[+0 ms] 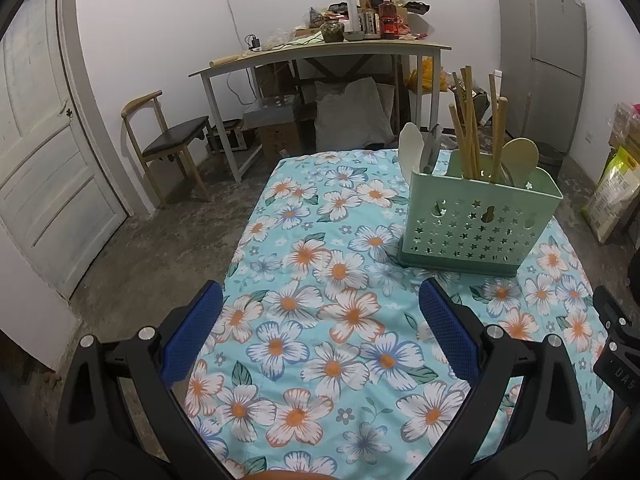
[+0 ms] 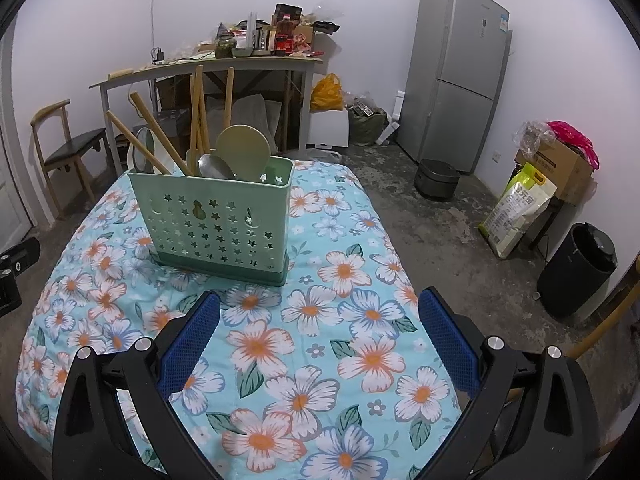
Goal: Organize utensils
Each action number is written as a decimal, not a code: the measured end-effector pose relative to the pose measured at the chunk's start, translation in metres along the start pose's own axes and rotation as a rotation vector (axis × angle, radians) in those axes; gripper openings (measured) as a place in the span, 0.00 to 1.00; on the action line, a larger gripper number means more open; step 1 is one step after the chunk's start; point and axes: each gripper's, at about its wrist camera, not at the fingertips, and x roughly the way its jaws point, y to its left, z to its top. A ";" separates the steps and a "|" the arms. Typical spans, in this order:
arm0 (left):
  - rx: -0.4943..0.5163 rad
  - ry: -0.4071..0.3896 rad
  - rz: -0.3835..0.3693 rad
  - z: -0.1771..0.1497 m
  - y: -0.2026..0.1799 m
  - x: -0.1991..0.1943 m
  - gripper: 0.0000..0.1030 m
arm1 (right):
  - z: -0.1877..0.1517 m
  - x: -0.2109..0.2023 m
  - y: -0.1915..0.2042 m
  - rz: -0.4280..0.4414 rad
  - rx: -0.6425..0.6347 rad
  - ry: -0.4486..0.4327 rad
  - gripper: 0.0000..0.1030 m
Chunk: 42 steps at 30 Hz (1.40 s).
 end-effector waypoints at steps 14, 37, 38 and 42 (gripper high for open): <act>0.004 0.008 -0.003 0.000 0.001 -0.001 0.92 | 0.001 0.001 -0.001 0.004 0.004 0.002 0.94; -0.001 0.008 -0.007 0.000 0.005 0.000 0.92 | 0.002 -0.001 0.002 0.010 -0.004 0.002 0.94; 0.000 0.008 -0.008 0.000 0.005 0.000 0.92 | 0.002 -0.002 0.002 0.009 -0.004 0.003 0.94; -0.001 0.009 -0.009 0.000 0.006 0.000 0.92 | 0.003 -0.002 0.002 0.009 -0.003 0.002 0.94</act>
